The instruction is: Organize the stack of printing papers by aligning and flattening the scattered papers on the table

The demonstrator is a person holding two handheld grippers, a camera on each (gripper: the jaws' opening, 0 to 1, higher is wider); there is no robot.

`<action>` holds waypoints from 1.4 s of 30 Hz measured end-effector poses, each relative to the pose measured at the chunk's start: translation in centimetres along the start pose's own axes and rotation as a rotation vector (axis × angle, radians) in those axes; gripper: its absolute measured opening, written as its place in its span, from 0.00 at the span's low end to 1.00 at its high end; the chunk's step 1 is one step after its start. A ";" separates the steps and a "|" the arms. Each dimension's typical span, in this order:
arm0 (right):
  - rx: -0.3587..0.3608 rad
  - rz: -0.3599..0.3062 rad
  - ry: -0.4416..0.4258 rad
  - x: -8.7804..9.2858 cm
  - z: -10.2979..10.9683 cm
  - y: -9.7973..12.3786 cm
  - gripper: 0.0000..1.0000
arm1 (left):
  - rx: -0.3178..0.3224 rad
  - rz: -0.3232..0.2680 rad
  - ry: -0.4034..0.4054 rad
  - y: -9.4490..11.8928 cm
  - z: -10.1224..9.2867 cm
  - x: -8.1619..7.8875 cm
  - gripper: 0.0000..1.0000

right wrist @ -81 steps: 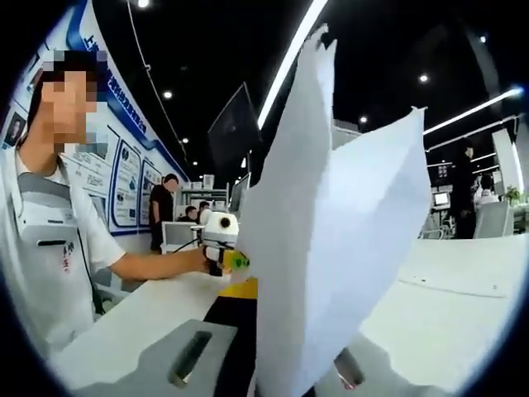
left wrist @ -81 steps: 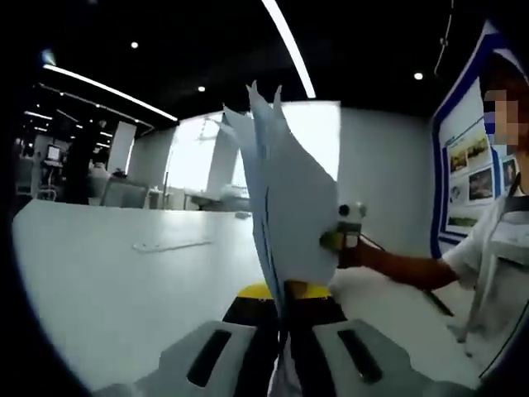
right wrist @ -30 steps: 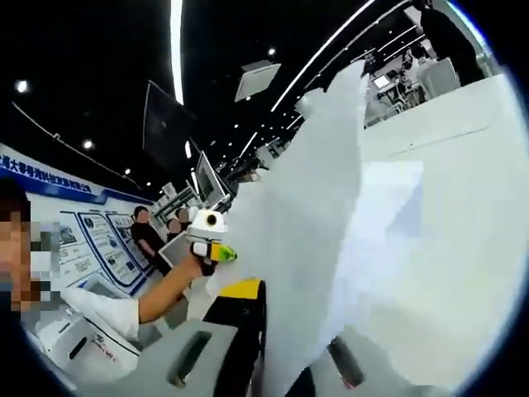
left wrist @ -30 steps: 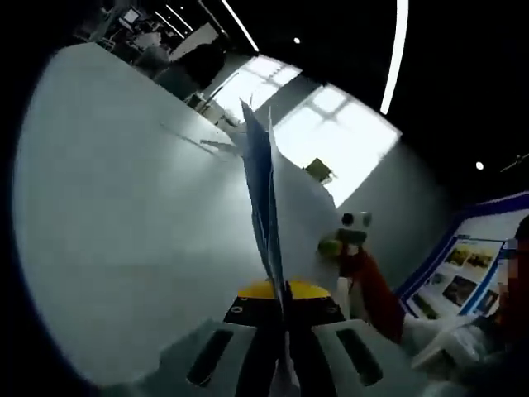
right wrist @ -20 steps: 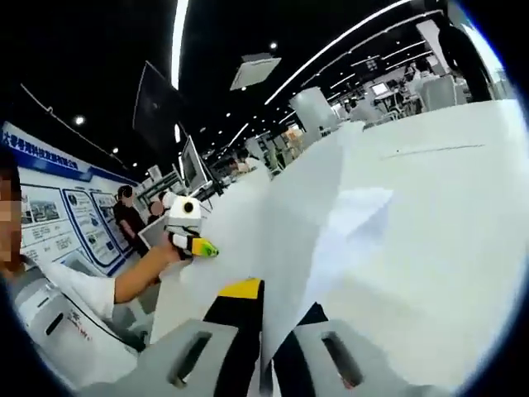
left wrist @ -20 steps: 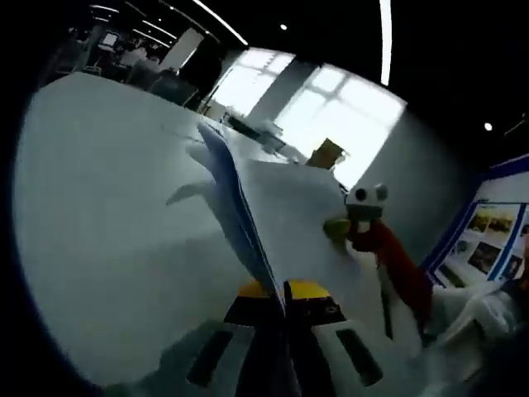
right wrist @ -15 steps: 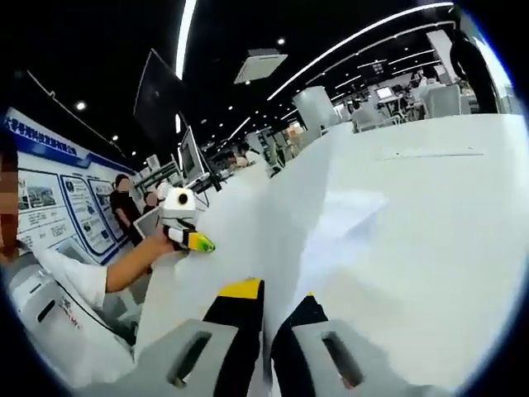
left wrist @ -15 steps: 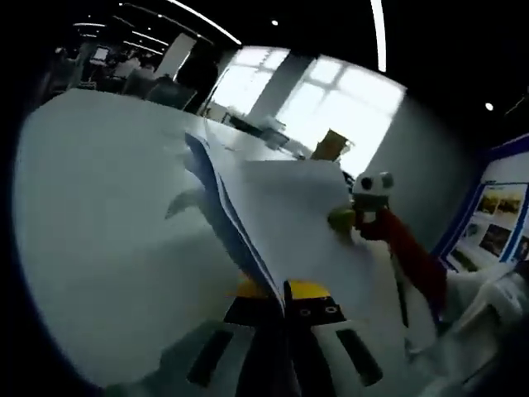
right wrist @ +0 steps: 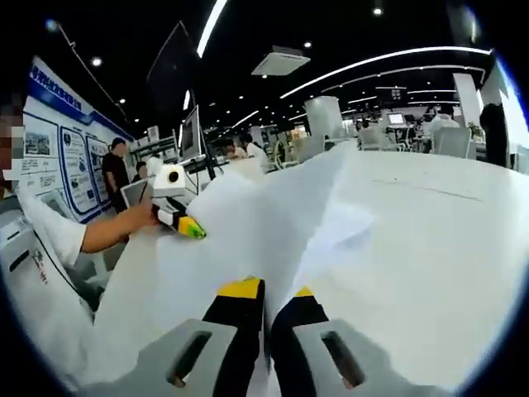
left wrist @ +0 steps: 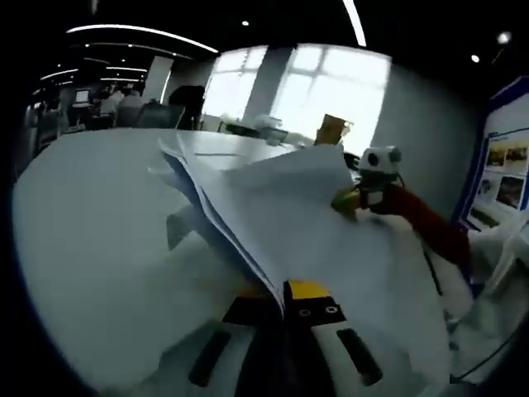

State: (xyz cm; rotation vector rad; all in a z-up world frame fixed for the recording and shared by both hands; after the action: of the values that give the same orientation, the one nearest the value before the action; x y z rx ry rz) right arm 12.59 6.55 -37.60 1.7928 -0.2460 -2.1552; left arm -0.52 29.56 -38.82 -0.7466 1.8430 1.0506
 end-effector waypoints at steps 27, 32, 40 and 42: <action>-0.031 -0.015 0.031 -1.3 -2.8 -0.9 0.03 | -0.159 -0.102 -0.248 3.5 1.3 -1.8 0.31; -0.029 0.009 0.057 -1.1 -3.2 -0.9 0.02 | -0.191 -0.102 -0.269 4.7 2.0 -1.8 0.30; -0.032 0.007 0.061 -1.0 -3.1 -0.7 0.03 | -0.190 -0.167 -0.269 6.3 1.8 -3.9 0.35; -0.031 0.008 0.059 -0.9 -3.2 -0.7 0.03 | -0.184 -0.193 -0.279 6.0 1.5 -4.9 0.35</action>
State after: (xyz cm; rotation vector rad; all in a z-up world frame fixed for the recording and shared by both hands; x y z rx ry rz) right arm 15.72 7.77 -37.58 1.8317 -0.2044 -2.0862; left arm -2.61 34.11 -32.72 -0.8221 1.4226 1.1446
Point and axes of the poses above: the point that each gripper's makers call its tool centre point, and the gripper's own axes: y roughly backward along the fingers, z roughly to its left, x roughly out of its underside, the point moved 6 cm from there along y, roughly backward along the fingers, and after that the axes turned 2 degrees about z, right-handed, at the moved point
